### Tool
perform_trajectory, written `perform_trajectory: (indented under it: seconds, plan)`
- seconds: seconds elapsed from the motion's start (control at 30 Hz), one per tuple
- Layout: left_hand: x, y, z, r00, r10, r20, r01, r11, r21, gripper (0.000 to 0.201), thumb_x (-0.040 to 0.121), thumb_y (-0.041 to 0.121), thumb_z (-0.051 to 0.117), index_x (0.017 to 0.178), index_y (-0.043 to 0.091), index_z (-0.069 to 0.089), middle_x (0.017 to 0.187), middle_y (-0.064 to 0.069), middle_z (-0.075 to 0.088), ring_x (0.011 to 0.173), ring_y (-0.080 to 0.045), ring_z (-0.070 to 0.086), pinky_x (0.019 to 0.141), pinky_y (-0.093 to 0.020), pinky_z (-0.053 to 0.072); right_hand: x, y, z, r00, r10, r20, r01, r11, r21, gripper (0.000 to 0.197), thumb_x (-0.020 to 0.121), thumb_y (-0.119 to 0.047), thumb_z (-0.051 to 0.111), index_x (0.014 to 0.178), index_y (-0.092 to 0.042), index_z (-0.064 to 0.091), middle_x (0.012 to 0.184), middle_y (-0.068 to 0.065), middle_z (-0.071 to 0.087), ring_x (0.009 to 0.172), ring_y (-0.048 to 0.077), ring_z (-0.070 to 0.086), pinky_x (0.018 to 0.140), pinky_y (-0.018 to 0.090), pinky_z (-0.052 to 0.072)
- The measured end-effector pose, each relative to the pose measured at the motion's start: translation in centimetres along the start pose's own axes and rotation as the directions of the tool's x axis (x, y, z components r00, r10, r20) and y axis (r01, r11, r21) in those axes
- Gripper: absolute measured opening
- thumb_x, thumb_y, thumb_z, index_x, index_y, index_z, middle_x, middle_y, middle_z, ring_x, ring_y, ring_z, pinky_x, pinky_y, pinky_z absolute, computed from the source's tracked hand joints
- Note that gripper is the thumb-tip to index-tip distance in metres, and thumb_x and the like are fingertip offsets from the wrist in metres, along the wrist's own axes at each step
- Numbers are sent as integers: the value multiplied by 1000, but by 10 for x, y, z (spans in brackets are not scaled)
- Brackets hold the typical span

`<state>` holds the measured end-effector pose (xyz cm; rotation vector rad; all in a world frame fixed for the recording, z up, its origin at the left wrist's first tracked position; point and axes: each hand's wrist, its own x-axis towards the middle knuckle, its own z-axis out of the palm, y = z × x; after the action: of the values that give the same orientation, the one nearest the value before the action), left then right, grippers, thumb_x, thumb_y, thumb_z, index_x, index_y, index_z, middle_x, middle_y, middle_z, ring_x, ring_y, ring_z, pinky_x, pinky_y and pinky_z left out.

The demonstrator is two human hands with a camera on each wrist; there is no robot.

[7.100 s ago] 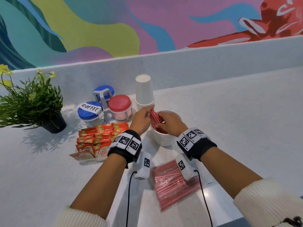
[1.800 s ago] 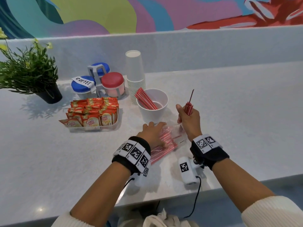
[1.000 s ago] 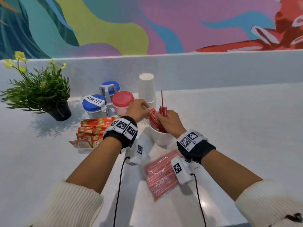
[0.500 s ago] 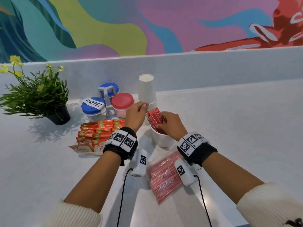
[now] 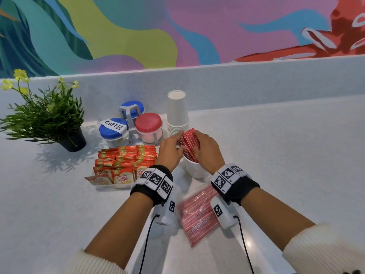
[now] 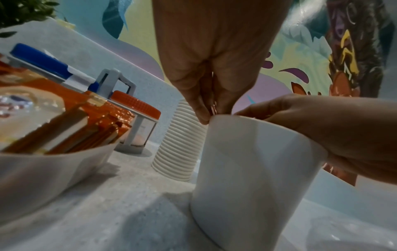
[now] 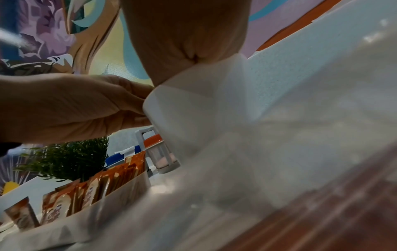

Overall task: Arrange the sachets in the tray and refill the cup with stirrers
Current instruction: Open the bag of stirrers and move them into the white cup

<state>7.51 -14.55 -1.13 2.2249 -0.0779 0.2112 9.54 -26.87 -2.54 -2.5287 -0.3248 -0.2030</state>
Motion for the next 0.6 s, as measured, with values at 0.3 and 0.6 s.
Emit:
perform_trajectory:
  seconds: [0.3, 0.6]
  plan:
    - [3, -2, 1, 1000, 12, -13, -11, 998, 61, 38, 86, 2, 61, 124, 5, 58, 114, -15, 67, 101, -22, 64, 86, -18, 44, 2, 0, -3, 989, -138, 47, 141, 988, -69, 60, 82, -4, 55, 139, -12, 36, 129, 10, 53, 106, 30, 57, 90, 37, 45]
    - [0, -13, 7, 999, 21, 39, -28, 983, 183, 35, 95, 14, 48, 130, 10, 48, 106, -21, 66, 96, -35, 63, 85, -48, 52, -1, -3, -9, 991, -86, 105, 88, 996, -21, 63, 86, -6, 55, 142, -9, 27, 134, 10, 50, 117, 25, 52, 95, 31, 40]
